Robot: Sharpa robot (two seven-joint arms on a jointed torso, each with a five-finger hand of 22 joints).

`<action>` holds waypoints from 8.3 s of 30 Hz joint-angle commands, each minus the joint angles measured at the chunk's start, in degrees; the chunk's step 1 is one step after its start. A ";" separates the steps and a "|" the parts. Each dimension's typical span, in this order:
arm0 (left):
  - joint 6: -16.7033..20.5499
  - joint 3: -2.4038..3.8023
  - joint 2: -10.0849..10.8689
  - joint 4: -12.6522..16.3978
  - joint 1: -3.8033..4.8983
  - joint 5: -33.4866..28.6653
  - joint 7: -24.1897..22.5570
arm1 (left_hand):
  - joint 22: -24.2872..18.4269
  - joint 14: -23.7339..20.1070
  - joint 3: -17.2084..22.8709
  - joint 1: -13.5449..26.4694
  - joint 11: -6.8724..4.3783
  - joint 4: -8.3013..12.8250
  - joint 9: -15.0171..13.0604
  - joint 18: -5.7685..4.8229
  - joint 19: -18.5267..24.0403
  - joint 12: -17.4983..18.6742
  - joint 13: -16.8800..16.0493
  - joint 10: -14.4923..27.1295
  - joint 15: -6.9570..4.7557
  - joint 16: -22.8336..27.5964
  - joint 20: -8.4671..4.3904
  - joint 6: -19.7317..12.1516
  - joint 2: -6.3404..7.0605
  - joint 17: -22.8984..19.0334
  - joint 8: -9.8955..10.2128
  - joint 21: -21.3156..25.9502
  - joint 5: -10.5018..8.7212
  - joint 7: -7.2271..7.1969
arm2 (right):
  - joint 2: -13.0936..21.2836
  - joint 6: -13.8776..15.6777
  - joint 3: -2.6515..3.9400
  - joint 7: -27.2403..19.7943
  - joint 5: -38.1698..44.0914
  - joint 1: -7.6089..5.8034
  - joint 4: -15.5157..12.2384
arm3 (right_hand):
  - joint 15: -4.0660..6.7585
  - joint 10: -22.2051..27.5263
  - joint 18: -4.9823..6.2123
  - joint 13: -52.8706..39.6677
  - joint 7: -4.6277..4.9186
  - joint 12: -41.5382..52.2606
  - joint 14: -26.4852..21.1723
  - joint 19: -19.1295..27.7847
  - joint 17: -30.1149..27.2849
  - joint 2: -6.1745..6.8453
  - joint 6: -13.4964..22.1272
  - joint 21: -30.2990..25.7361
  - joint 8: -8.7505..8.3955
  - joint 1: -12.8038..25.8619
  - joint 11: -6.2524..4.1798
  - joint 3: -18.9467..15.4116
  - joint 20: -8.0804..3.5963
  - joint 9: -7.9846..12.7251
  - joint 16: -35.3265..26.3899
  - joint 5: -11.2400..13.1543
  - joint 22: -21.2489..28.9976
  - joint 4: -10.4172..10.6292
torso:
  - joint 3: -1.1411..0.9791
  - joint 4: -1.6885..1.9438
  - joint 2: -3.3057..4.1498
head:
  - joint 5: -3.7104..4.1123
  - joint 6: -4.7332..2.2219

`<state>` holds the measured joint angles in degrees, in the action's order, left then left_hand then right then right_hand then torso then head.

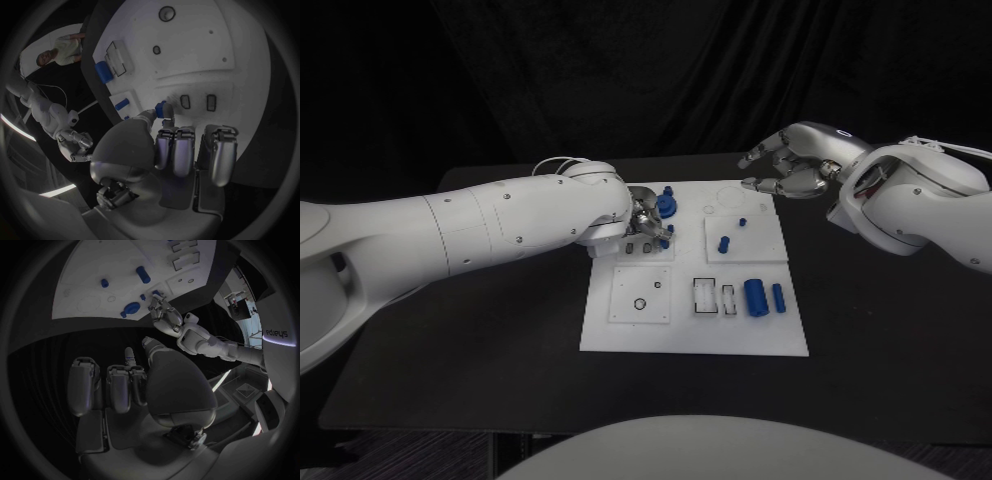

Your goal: Assemble the parts on the task board

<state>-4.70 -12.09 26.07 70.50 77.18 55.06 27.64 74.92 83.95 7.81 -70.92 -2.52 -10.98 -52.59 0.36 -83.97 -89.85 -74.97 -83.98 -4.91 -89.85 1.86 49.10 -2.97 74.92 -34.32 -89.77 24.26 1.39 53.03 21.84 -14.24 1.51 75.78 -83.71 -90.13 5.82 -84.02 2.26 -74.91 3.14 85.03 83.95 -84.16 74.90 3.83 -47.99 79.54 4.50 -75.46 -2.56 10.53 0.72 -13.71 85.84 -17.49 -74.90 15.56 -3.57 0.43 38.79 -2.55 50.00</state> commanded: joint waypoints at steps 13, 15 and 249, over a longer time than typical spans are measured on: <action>-1.47 -0.09 0.38 -0.04 -0.36 0.32 -0.57 | 15.08 6.05 11.55 4.27 0.85 3.75 -0.49 -0.36 -6.03 -0.15 -15.03 -6.02 0.74 -0.15 0.41 2.42 4.00 15.08 7.45 -0.23 1.34 0.75 | -0.01 -0.28 0.04 1.23 -0.13 0.36 0.20 | -0.48 -1.91 0.16 -9.92 0.13 -0.43 4.72 -1.45 9.07 -0.05 -0.34 -0.39 0.29 -0.34 0.53 0.23 0.40 0.09 -0.31 -0.07 -11.91 0.00 | -0.03 -0.01 -0.03 | -0.29 0.00; -1.35 -0.09 0.43 0.01 -0.36 0.32 -0.61 | 15.08 6.05 11.85 4.44 0.88 3.91 -0.47 -0.36 -6.03 -0.15 -15.03 -6.02 0.76 -0.15 0.44 2.49 4.07 15.08 7.71 -0.23 1.36 0.78 | -0.02 -0.30 0.04 1.26 -0.13 0.37 0.23 | -0.48 -1.91 0.16 -9.92 0.13 -0.43 4.72 -1.45 9.07 -0.05 -0.34 -0.39 0.29 -0.34 0.53 0.23 0.40 0.09 -0.31 -0.07 -11.91 0.00 | -0.04 -0.01 -0.02 | -0.35 0.00; 11.79 -0.09 11.33 9.22 1.22 0.31 -5.35 | 15.08 6.05 2.63 12.41 0.68 0.30 -10.92 -0.36 -6.03 -0.15 -15.03 -6.02 0.64 -0.15 0.50 7.00 2.22 15.08 10.81 -0.23 -14.54 0.35 | 0.76 -4.02 0.05 3.67 -0.13 1.36 1.39 | -0.52 -1.04 0.32 -8.53 0.20 -1.88 4.59 -1.13 8.48 0.13 -0.73 -1.13 0.16 -0.53 0.59 0.20 0.46 0.47 -0.77 -0.07 -11.69 -0.12 | 0.02 0.02 0.03 | -1.41 0.00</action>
<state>2.99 -12.27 37.28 79.45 78.08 55.13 25.69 74.91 84.15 10.84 -58.05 -1.48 -10.75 -63.46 0.36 -83.96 -89.85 -74.99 -84.09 -3.90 -89.85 2.65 56.01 -0.77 74.91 -23.31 -89.77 9.61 2.15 53.67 18.05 -14.24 3.88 75.60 -82.49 -88.78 5.82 -83.81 2.25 -74.92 3.34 83.41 83.95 -83.95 74.90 4.08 -48.19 78.66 4.50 -75.70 -2.35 10.53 0.93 -13.29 85.18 -17.48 -74.93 15.56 -3.54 0.40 38.80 -3.91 50.01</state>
